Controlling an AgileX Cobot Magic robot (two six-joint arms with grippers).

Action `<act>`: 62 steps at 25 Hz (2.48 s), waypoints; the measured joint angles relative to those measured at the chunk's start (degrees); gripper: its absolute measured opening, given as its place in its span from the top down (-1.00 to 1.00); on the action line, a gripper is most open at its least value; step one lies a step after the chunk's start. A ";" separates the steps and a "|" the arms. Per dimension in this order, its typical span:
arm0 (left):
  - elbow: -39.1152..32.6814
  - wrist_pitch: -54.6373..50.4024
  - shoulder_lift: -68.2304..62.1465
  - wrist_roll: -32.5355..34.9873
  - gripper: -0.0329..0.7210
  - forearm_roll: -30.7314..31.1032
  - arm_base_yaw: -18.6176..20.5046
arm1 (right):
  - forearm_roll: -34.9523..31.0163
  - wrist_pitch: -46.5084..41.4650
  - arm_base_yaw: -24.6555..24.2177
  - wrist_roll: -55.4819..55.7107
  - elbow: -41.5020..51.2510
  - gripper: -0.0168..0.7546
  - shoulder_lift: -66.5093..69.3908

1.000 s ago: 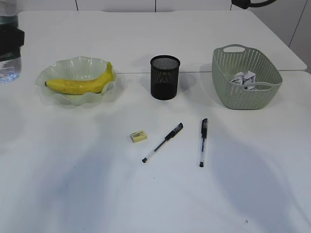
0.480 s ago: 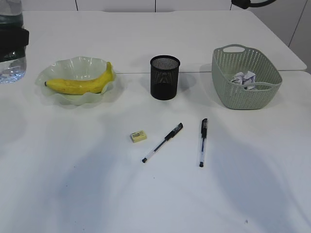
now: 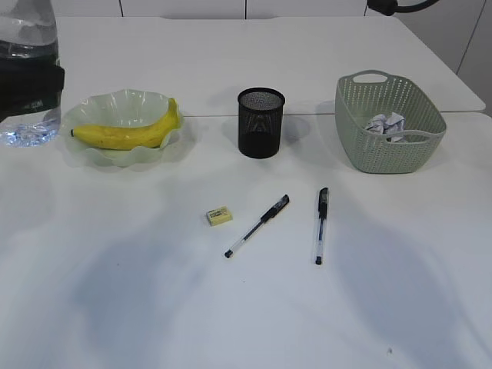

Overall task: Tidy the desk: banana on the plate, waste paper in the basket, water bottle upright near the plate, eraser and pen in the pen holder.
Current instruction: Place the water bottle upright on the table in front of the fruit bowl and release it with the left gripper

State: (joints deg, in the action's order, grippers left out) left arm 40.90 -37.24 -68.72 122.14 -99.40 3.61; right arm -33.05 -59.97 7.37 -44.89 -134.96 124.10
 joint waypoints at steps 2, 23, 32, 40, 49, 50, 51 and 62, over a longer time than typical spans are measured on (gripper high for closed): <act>0.00 -3.40 -1.93 2.49 -0.11 0.01 1.87 | 0.00 0.00 0.00 0.00 0.00 0.28 0.00; 0.00 2.43 -4.61 5.56 -0.11 -0.91 3.10 | 0.44 1.91 0.00 0.00 0.00 0.28 0.00; 0.00 -6.56 -10.99 9.47 -0.11 -0.91 4.23 | 0.44 2.16 0.00 0.00 0.00 0.28 0.00; 0.00 -25.80 -23.12 14.74 -0.11 -0.55 11.02 | 0.53 2.31 0.00 0.00 0.00 0.28 0.00; 0.34 -26.17 -29.81 25.65 -0.11 -0.80 11.74 | 0.53 3.14 0.00 0.00 0.00 0.28 0.00; 0.34 -26.17 -30.58 26.17 -0.11 -0.90 11.74 | 0.53 3.43 0.00 0.00 0.00 0.28 0.00; 0.35 -26.17 -31.48 26.95 -0.11 -0.90 11.74 | 0.53 3.71 0.00 0.00 0.00 0.28 0.00; 0.57 -25.92 -40.09 33.02 -0.11 -1.67 11.74 | 0.53 4.17 0.00 0.00 0.00 0.28 0.00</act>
State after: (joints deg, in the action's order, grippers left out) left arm 41.47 -63.15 -108.81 155.16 -101.07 15.35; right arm -32.52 -55.80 7.37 -44.89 -134.96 124.10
